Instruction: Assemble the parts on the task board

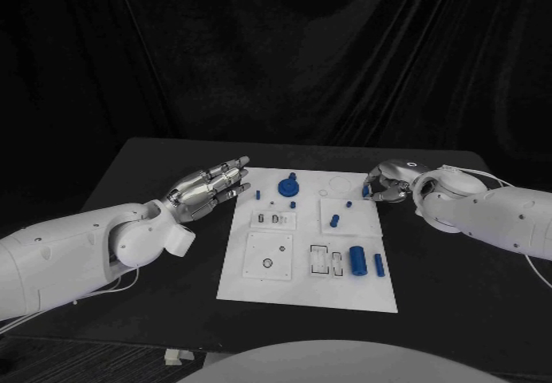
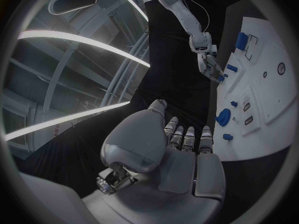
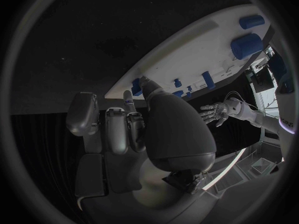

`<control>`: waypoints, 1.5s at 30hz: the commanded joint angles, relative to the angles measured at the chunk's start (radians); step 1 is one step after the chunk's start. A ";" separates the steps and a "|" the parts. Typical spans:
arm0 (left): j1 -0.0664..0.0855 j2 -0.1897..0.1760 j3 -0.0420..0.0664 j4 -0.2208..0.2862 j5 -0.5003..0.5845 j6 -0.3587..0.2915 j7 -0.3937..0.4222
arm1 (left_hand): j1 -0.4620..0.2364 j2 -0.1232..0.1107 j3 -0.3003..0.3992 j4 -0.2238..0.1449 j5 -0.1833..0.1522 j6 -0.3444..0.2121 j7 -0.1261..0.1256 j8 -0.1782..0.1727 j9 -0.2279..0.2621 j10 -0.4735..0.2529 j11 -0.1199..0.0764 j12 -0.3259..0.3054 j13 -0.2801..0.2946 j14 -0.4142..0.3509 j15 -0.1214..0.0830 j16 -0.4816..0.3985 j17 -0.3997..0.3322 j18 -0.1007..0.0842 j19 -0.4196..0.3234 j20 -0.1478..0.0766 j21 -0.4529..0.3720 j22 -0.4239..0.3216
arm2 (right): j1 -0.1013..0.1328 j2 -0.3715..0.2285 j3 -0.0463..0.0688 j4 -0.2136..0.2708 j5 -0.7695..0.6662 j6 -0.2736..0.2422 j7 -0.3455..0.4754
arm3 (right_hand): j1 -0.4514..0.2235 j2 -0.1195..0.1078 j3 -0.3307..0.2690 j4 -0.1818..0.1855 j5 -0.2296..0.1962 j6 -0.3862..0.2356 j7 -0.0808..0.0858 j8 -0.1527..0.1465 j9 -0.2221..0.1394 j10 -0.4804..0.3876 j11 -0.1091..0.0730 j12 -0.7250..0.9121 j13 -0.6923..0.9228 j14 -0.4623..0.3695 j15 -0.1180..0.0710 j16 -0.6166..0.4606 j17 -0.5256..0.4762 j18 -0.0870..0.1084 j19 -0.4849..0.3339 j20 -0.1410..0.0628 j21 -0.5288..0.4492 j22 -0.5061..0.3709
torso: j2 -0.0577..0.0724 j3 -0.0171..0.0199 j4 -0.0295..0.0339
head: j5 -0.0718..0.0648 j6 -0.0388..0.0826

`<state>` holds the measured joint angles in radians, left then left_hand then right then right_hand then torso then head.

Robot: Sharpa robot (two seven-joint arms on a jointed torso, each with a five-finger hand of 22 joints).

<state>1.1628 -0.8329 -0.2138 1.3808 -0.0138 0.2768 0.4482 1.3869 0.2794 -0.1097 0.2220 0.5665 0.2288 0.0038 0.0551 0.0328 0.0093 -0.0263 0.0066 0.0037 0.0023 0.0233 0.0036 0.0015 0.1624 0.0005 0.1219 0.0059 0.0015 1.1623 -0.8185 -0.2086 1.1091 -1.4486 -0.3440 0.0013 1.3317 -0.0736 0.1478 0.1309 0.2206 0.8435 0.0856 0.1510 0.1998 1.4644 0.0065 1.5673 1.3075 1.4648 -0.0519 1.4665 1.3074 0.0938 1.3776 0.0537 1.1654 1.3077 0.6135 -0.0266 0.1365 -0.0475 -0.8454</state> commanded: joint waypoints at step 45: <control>-0.003 0.005 0.001 -0.003 0.002 0.024 -0.024 | 0.007 0.004 0.005 -0.011 0.006 0.005 0.013 0.008 0.002 0.005 0.010 0.000 0.003 -0.002 0.007 -0.004 -0.001 0.010 -0.001 0.011 -0.006 -0.002 | 0.015 -0.023 0.001 0.125 0.014 -0.075 0.028 | 0.068 0.016 0.044 -0.045 0.224 0.036 0.004 0.192 0.138 0.083 -0.008 -0.012 0.242 0.042 -0.009 -0.044 0.126 0.002 -0.020 -0.003 -0.063 0.105 | -0.001 -0.0011 0.0003 | 0.010 -0.021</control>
<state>1.1606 -0.8305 -0.2138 1.3777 -0.0139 0.2907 0.4226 1.3869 0.2794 -0.1042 0.2165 0.5665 0.2288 0.0110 0.0596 0.0339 0.0127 -0.0230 0.0066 0.0050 0.0022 0.0233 0.0036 0.0015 0.1623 -0.0030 0.1255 0.0059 0.0016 1.1665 -0.8405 -0.2095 1.2135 -1.4388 -0.4094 0.0407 1.3915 -0.0567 0.1891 0.0892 0.4408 0.8794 0.0813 0.3387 0.3184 1.4645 -0.0008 1.5602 1.3075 1.4659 -0.0581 1.4283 1.3073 0.0938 1.3664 0.0505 1.1062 1.3081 0.6129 -0.0276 0.1364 -0.0385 -0.8635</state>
